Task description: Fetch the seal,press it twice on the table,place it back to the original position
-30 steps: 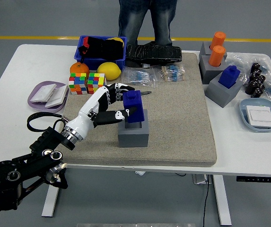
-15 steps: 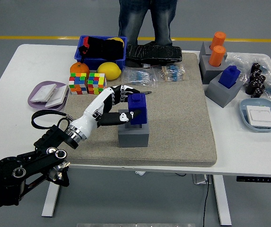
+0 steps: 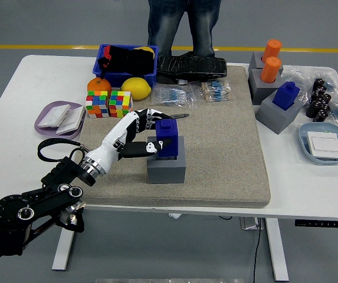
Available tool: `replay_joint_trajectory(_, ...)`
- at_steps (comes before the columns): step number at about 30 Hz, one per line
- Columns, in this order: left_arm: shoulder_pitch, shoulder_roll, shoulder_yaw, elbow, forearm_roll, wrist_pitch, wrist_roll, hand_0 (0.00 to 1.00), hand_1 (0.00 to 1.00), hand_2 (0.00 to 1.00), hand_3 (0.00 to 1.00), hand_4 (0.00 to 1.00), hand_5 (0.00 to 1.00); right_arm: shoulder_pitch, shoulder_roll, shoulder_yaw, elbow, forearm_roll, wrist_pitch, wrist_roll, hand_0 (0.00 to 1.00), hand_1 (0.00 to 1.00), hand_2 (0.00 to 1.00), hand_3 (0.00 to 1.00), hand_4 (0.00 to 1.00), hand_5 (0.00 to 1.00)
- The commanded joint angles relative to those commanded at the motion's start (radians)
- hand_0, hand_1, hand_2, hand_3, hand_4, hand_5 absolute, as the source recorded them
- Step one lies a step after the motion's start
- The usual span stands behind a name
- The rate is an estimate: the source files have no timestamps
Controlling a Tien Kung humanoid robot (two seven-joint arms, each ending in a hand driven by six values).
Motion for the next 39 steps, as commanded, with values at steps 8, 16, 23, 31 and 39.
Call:
replay_joint_trajectory(8, -0.003, -0.003, 0.011, 0.014, 0.000, 0.002, -0.002, 0.625, 0.442, 0.472, 0.606, 0.650, 0.002, -0.001, 0.001, -0.001, -0.001, 0.000, 0.000, 0.000, 0.798, 0.706, 0.675, 0.675, 0.847, 0.483)
replay_joint_trajectory(16, -0.003, -0.006, 0.019, 0.020, 0.004, 0.007, -0.003, 0.625, 0.442, 0.473, 0.604, 0.649, 0.002, -0.002, 0.000, -0.004, 0.000, 0.003, 0.001, 0.000, 0.798, 0.705, 0.676, 0.675, 0.847, 0.483)
replay_joint_trajectory(23, -0.005, -0.013, 0.024, 0.026, 0.003, 0.009, -0.006, 0.625, 0.442, 0.472, 0.603, 0.649, 0.002, -0.003, -0.001, -0.005, 0.000, 0.004, 0.000, 0.001, 0.798, 0.705, 0.675, 0.675, 0.847, 0.483)
replay_joint_trajectory(31, -0.009, -0.018, 0.018, 0.031, 0.003, 0.015, -0.010, 0.625, 0.442, 0.471, 0.603, 0.649, 0.002, -0.005, -0.002, -0.009, -0.001, 0.004, 0.000, 0.001, 0.798, 0.705, 0.675, 0.675, 0.847, 0.483)
replay_joint_trajectory(39, -0.010, -0.023, 0.026, 0.044, 0.007, 0.015, -0.011, 0.626, 0.443, 0.471, 0.601, 0.646, 0.002, -0.006, -0.004, -0.013, 0.000, 0.004, 0.001, 0.002, 0.798, 0.705, 0.675, 0.675, 0.846, 0.483)
